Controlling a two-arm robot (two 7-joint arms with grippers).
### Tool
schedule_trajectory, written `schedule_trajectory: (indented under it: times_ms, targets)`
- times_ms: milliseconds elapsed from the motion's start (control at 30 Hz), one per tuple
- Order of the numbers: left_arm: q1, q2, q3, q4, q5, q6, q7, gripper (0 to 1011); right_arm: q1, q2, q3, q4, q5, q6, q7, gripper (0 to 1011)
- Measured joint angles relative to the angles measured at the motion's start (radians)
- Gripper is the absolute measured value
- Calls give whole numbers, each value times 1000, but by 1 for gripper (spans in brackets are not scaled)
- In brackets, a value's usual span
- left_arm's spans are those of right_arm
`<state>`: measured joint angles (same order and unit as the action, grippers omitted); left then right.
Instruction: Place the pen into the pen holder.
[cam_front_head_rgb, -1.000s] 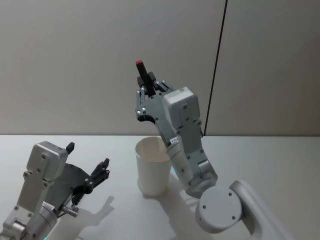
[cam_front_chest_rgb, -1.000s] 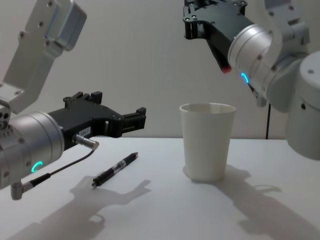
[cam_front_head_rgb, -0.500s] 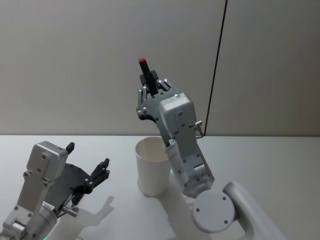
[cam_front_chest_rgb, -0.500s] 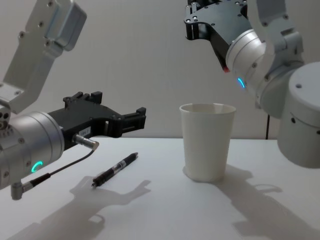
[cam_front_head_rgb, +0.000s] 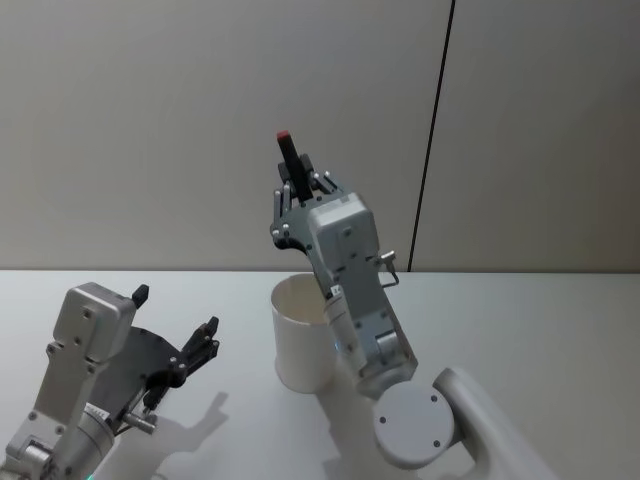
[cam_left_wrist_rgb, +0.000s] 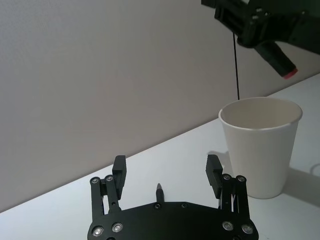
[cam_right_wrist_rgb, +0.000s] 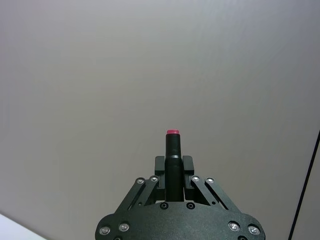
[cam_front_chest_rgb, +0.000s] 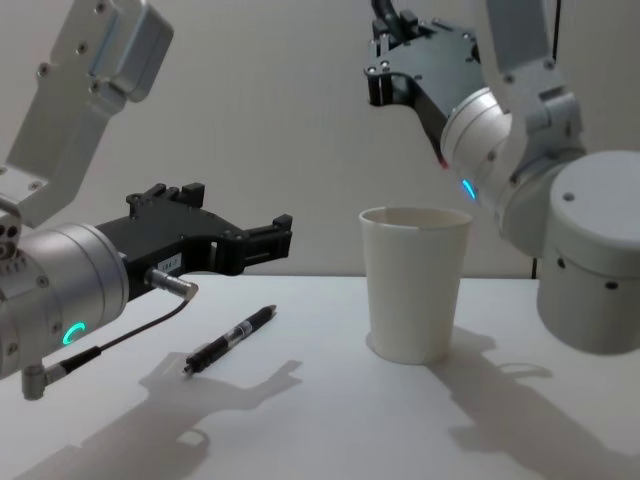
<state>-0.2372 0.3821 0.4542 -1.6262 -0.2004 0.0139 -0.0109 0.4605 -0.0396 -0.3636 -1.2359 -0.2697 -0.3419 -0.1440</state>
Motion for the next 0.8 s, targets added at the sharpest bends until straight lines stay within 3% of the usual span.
schedule_trajectory:
  times_ms: [800]
  targets:
    - [0, 0, 0, 0, 0, 0, 0, 1003, 5, -33, 27, 78, 11, 76, 34, 193]
